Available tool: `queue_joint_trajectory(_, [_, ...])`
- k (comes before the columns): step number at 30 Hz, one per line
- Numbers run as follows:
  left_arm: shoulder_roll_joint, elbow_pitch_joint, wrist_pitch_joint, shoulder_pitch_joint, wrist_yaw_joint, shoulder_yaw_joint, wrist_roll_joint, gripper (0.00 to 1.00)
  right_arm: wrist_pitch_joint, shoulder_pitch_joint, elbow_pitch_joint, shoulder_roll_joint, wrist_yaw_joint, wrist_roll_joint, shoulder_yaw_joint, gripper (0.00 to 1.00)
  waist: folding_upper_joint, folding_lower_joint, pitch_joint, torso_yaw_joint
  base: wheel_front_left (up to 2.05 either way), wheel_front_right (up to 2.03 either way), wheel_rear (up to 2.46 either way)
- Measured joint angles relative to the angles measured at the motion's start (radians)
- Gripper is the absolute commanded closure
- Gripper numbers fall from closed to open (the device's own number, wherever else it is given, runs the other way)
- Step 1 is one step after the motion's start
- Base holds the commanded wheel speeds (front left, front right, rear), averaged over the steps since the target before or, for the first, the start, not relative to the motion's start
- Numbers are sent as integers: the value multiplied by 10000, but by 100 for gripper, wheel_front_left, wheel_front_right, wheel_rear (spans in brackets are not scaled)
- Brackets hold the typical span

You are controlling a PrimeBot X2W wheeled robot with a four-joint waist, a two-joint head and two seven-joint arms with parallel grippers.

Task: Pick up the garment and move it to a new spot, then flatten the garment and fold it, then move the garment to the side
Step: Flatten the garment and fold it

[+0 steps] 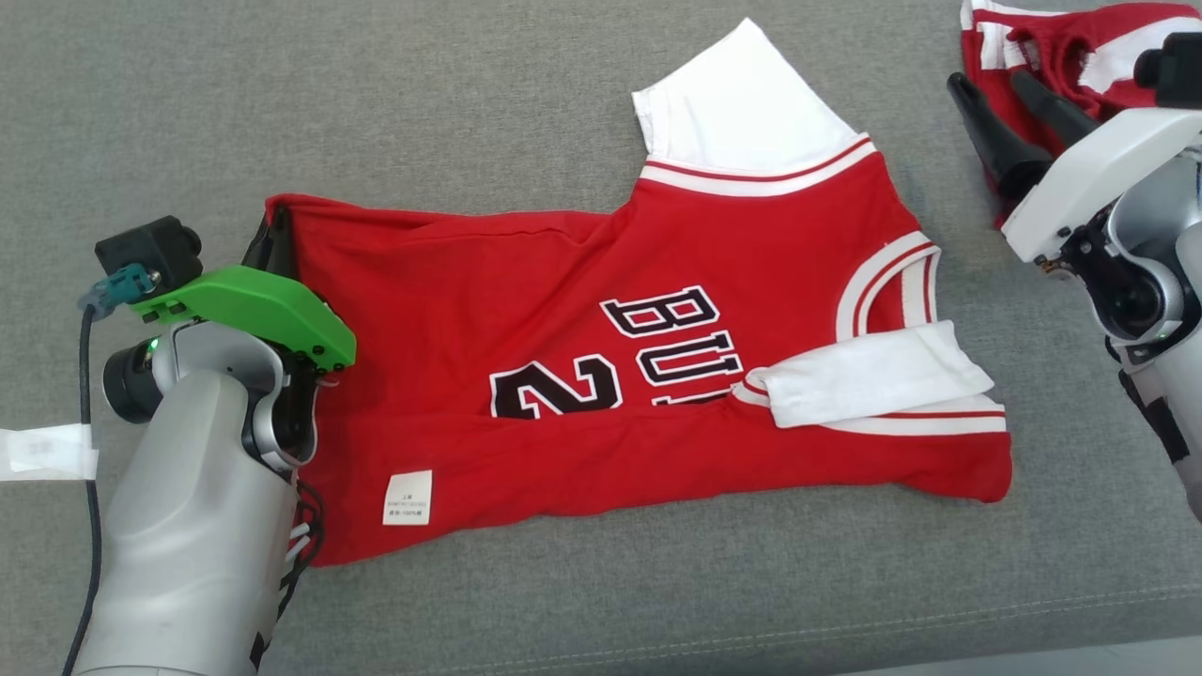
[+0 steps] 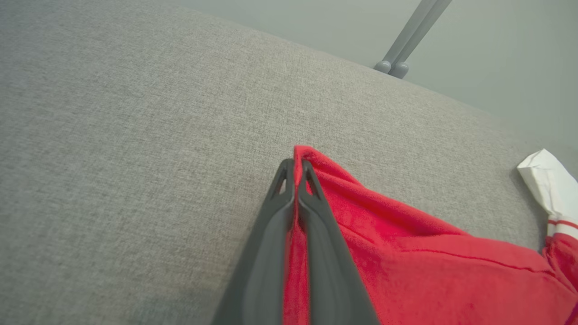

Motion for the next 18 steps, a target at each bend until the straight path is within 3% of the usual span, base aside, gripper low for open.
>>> queue_joint_trajectory(18, [-537, -282, -506, -174, -50, -282, -84, 100, 1540, -2110, 1730, -347, -244, -690, 474, 0, 0, 0, 800, 1672, 0, 0, 0])
